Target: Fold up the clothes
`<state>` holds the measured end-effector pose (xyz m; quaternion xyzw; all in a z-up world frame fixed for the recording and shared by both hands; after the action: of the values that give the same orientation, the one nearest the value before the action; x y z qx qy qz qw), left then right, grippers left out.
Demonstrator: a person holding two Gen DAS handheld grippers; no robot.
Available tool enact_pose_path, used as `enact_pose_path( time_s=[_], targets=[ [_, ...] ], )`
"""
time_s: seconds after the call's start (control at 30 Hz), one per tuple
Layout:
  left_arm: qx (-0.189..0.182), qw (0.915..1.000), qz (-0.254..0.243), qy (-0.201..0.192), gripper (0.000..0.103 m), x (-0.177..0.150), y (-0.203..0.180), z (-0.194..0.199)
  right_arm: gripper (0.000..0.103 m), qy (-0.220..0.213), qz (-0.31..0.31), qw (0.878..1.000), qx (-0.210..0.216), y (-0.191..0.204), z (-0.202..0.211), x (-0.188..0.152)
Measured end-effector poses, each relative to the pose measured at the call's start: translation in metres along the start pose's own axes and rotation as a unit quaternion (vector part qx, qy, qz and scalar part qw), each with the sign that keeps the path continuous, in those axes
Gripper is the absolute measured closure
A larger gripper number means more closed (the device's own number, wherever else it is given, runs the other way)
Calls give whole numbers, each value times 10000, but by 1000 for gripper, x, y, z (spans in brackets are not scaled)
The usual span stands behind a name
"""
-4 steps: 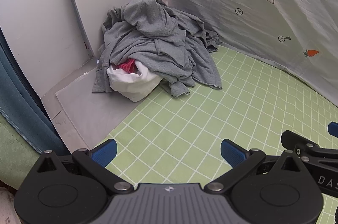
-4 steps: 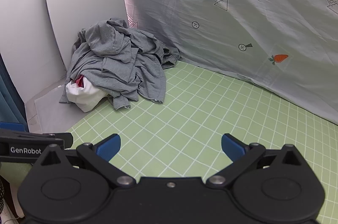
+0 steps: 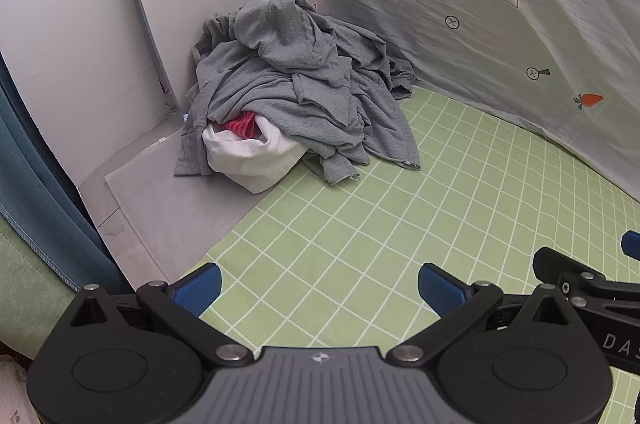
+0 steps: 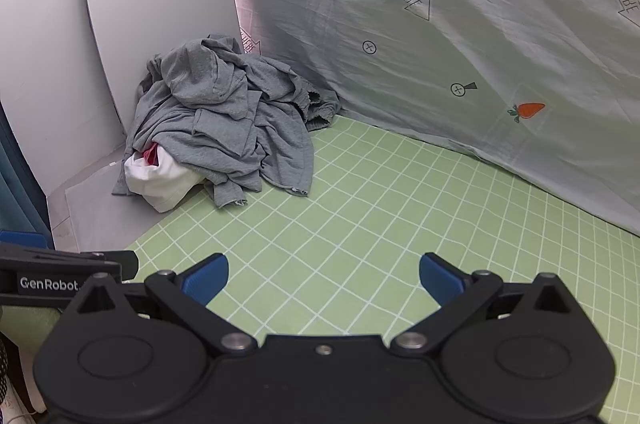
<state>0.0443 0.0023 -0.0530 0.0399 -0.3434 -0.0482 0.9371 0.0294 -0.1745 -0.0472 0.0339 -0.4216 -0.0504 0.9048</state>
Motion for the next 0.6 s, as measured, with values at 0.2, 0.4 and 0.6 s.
enact_pose_path(
  time_s=[0.2,0.4,0.6],
  targets=[
    [-1,10000,-6,-12,0,-1,-1,1,0,-35,8,10000,-14,-2,0,1],
    [-10,10000,-60,-20,0,2,-3,1,0,-20,-12,10000,-22,-3,0,3],
    [1,9999,-102,-15,0,3,-4,1,0,5,-28,10000,-35,-1,-1,4]
  ],
)
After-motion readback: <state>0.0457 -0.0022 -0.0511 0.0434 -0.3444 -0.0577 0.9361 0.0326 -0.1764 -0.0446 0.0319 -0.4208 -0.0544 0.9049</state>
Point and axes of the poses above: each gripper's, at about its wrist camera, not at the fingertips, and z roughly against the way its jaws point, y to its left, x to its top, the point moved 7 cm from there along -z, roughly the way its jaws point, and after that the axes turned 4 degrees about -z, right-handed, at the moved point
